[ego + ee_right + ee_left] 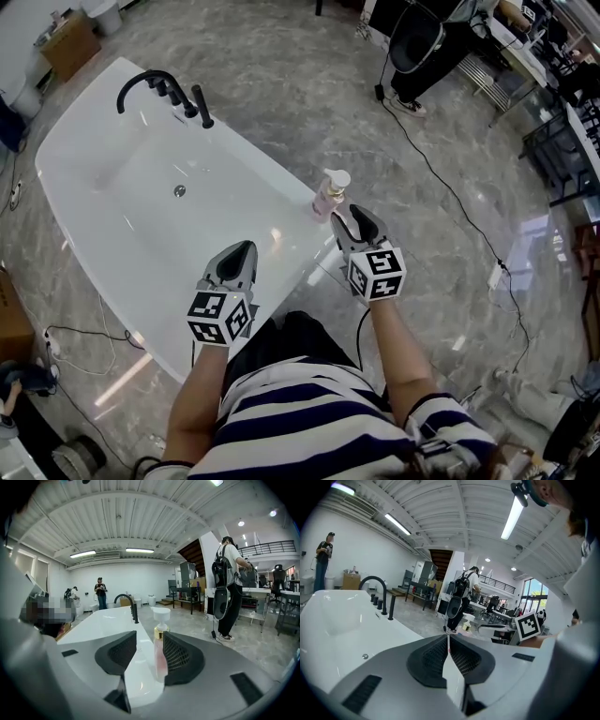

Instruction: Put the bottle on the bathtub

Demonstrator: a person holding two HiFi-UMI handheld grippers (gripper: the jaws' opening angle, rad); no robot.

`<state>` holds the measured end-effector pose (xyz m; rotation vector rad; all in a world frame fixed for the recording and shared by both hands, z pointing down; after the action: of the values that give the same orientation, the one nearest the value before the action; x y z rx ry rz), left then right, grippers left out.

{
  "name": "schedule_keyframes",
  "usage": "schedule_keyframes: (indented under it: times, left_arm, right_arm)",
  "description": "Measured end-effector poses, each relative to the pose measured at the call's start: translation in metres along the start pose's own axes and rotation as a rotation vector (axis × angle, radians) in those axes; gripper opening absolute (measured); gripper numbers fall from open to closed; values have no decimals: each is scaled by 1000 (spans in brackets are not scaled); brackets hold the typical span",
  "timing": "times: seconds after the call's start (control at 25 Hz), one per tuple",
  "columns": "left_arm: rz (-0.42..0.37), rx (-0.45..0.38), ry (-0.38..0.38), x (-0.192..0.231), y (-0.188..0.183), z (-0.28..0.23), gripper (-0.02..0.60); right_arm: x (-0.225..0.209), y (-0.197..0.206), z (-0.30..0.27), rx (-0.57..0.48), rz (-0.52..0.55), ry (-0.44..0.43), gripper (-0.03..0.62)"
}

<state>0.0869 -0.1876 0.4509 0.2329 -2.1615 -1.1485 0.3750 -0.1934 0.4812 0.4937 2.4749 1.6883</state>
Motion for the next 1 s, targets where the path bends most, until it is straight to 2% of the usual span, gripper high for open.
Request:
schedule_keyframes:
  times: [0.64,1.0]
  left_arm:
    - [45,-82,-28,-5,-2,23,26]
    - [39,-77,-39,-9,4,28,26]
  right_arm:
    - [40,-17,43,20,-59,-33,49]
    - [50,-16,53,47,-75,-68,26]
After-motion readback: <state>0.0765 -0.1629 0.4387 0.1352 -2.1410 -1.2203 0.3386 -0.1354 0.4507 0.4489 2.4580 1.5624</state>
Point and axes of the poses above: the fingertips, and each gripper's own axes: z backward along the fingers, x to its left, y out of its underside, the point moved 10 cm from there along z, backward along the fingers, and after that the axes turned 12 degrees about z, right-handed, at the moved point
